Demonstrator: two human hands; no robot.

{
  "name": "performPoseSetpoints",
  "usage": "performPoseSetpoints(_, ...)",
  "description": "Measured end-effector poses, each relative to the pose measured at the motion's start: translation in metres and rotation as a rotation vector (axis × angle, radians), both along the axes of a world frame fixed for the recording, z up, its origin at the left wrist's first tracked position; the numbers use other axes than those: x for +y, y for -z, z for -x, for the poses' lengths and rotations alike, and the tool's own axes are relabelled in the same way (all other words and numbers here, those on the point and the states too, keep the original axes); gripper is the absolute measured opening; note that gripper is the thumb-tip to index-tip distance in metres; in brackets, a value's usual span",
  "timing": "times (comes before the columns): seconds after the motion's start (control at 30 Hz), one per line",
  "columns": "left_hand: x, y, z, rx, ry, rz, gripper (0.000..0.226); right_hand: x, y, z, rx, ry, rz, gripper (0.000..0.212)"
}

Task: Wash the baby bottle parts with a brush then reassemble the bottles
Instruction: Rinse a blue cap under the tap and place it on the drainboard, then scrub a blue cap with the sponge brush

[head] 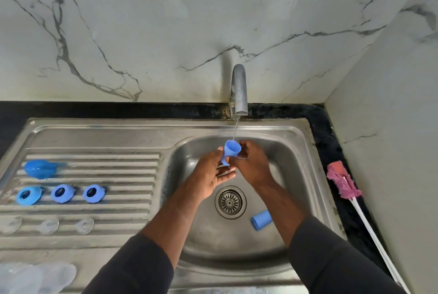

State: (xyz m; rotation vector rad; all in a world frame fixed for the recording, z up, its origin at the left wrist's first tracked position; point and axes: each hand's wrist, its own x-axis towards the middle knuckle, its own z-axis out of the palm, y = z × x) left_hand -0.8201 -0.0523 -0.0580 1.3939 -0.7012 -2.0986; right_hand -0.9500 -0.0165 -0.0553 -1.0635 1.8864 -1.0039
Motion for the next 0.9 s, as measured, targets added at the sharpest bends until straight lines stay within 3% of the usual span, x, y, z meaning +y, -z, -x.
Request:
performPoseSetpoints(0.07,0.005,0.005,0.001,-0.049,0.027,0.008,0.03,0.007,0.006,0.002,-0.049,-0.005,-0.121,0.029)
performPoseSetpoints(0.2,0.021,0.01,-0.003,-0.209,0.165,0.068,0.028,0.023,0.009,0.003,-0.4,-0.025,-0.383,0.035)
performPoseSetpoints(0.37,0.037,0.005,-0.005,-0.264,0.203,0.161,0.029,0.04,0.0,0.007,-0.636,0.067,-0.528,0.032)
performPoseSetpoints(0.43,0.041,0.008,-0.009,-0.207,0.29,0.274,0.033,0.043,-0.003,0.011,-0.732,0.096,-0.558,0.035)
performPoseSetpoints(0.53,0.052,0.013,-0.011,-0.193,0.388,0.486,0.058,0.048,-0.007,0.019,-0.801,0.127,-0.569,0.034)
performPoseSetpoints(0.63,0.064,0.012,0.001,-0.286,0.386,0.671,0.056,0.062,-0.016,0.027,-0.767,0.115,-0.538,0.029)
performPoseSetpoints(0.77,0.077,0.009,0.025,-0.29,0.42,0.764,0.039,0.09,-0.023,0.051,-0.602,0.105,-0.46,0.049)
performPoseSetpoints(0.83,0.088,0.004,0.041,-0.274,0.443,0.759,0.032,0.105,-0.024,0.069,-0.369,0.11,-0.382,0.038)
performPoseSetpoints(0.9,0.099,0.001,0.059,-0.268,0.475,0.752,0.036,0.123,-0.021,0.093,0.052,0.134,-0.3,0.023)
